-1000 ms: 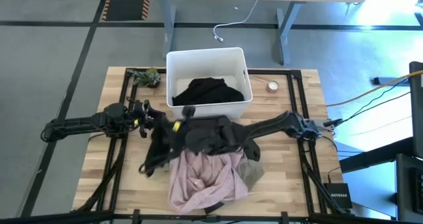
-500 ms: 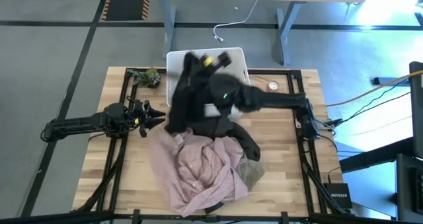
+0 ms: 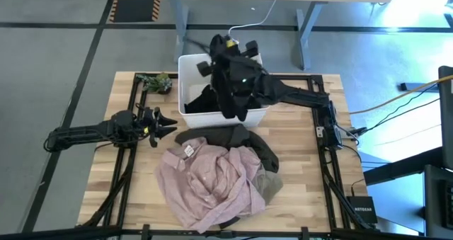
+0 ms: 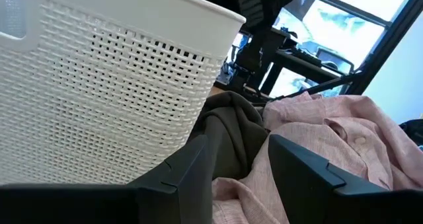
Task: Sort clothes
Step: Put the black underwear into the white bin, then put the pink shirt into the white bin, then put the brown pants into the white bin
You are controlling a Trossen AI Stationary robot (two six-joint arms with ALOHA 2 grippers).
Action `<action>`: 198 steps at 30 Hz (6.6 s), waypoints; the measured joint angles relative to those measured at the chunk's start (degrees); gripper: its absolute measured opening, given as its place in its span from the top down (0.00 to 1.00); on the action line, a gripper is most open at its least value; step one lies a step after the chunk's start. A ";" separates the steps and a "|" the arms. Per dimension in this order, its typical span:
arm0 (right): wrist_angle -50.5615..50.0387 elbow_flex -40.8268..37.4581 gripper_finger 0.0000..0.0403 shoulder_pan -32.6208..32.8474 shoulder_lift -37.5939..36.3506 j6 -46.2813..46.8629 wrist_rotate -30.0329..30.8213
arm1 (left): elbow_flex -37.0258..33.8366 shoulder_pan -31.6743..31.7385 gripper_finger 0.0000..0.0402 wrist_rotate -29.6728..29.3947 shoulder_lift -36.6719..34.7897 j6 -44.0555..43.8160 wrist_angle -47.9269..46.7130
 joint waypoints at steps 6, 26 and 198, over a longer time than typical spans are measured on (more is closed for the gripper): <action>-14.02 -0.01 0.64 0.98 0.04 8.71 0.05 | 0.00 0.00 0.61 0.00 0.00 0.23 0.00; -45.81 -3.44 0.36 23.04 -0.26 31.28 -28.47 | 0.00 0.00 0.61 0.01 0.00 -2.35 0.00; -59.13 -10.69 0.40 23.31 -14.74 39.62 -24.53 | -0.04 0.00 0.61 -0.50 0.00 -8.05 0.07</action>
